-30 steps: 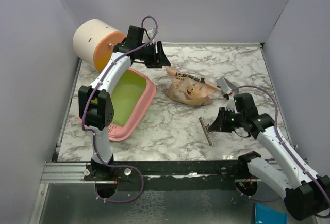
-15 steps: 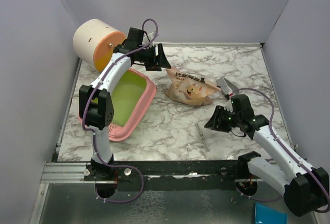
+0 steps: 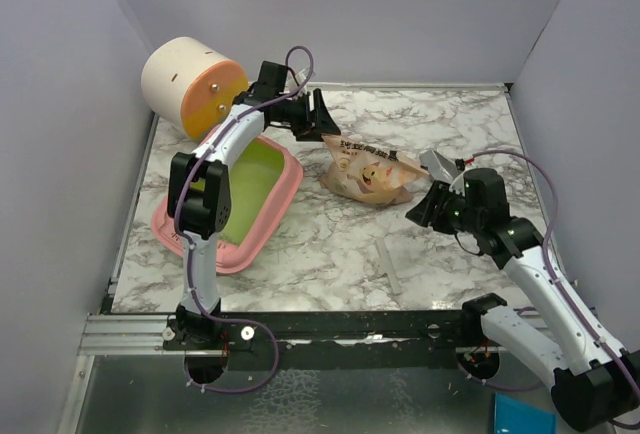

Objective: Fill the litter box with clean litter

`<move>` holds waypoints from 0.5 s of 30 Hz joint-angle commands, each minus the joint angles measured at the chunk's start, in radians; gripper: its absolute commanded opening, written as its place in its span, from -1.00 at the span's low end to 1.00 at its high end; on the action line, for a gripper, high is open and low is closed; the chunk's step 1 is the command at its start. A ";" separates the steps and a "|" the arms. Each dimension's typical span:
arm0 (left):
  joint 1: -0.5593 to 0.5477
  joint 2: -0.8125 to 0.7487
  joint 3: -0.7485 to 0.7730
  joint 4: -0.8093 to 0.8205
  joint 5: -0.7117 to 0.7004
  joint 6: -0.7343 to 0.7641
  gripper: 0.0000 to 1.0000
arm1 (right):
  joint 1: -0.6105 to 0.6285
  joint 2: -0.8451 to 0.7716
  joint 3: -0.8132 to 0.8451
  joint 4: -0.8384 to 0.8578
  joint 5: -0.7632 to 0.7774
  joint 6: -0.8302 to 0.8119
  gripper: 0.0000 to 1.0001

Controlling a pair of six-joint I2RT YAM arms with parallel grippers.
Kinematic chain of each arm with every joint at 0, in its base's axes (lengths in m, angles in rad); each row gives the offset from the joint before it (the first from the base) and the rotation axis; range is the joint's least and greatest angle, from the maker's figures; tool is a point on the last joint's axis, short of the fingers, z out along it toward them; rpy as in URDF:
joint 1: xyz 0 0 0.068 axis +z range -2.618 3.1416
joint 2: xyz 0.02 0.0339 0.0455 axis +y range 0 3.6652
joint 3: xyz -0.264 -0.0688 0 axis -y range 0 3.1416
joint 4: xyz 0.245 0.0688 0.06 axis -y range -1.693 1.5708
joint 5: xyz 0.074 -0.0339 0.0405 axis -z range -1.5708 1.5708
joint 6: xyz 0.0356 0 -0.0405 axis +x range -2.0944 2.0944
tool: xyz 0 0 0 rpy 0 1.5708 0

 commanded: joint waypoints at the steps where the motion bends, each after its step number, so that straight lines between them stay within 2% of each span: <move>1: -0.021 0.041 0.020 0.135 0.159 -0.070 0.17 | 0.001 -0.038 0.032 -0.013 0.053 -0.012 -0.09; 4: -0.027 0.006 -0.066 0.342 0.216 -0.163 0.09 | 0.001 -0.034 0.032 -0.010 0.050 -0.031 -0.10; 6: -0.027 -0.028 -0.130 0.545 0.258 -0.243 0.05 | 0.001 -0.026 0.030 -0.009 0.045 -0.040 -0.10; 9: -0.032 -0.053 -0.228 0.915 0.362 -0.464 -0.01 | 0.001 -0.015 0.034 0.001 0.015 -0.035 -0.10; 10: -0.038 -0.046 -0.238 0.990 0.398 -0.527 -0.04 | 0.001 -0.012 0.035 0.014 -0.007 -0.034 -0.11; 12: -0.050 -0.037 -0.238 1.029 0.442 -0.549 -0.10 | 0.001 -0.006 0.040 0.038 -0.038 -0.033 -0.11; 15: -0.052 -0.071 -0.273 1.038 0.465 -0.491 -0.15 | 0.001 0.006 0.064 0.048 -0.034 -0.047 -0.12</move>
